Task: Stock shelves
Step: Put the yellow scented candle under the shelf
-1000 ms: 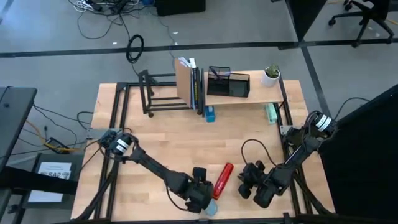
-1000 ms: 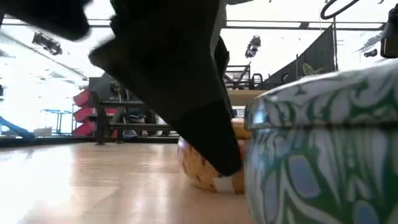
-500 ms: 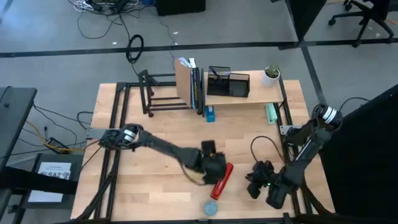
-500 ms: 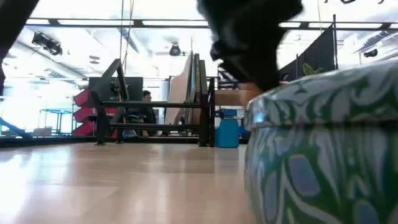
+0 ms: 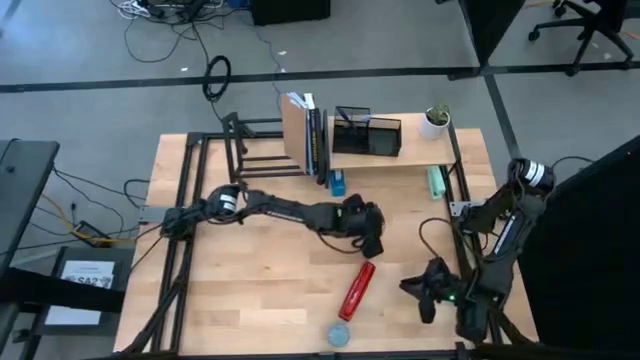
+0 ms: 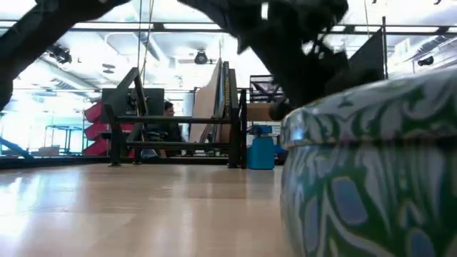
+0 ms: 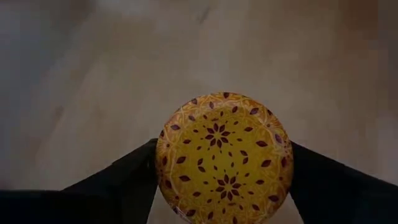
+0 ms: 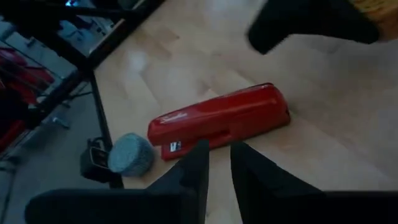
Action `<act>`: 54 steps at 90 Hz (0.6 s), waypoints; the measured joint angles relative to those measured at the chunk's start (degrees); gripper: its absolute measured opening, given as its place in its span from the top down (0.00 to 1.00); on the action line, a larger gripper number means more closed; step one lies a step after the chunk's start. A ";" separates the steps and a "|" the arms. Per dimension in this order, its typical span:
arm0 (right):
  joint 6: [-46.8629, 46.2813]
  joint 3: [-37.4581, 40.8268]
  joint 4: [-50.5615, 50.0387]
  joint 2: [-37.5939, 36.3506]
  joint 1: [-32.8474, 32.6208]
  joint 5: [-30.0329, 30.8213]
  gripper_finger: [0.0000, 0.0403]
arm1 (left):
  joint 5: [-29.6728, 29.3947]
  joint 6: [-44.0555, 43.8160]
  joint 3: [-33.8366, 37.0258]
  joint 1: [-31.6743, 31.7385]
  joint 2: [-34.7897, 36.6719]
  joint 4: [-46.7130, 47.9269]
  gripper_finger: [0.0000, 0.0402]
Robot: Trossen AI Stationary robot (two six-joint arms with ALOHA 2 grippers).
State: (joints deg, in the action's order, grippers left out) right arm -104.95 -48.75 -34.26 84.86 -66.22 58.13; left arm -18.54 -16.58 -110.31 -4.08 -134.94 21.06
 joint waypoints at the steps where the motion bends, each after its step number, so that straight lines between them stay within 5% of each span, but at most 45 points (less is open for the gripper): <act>1: 0.00 0.00 0.07 0.15 0.02 -0.02 0.90 | 0.01 -0.07 0.03 0.12 -0.04 0.04 0.29; 54: 0.20 0.00 1.86 3.19 1.99 -4.47 0.90 | 1.88 3.56 -1.30 1.87 -0.54 -0.11 0.20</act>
State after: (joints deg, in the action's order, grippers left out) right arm -104.75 -48.75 -32.40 88.05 -64.22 53.66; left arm -16.66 -13.02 -111.61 -2.22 -135.48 20.95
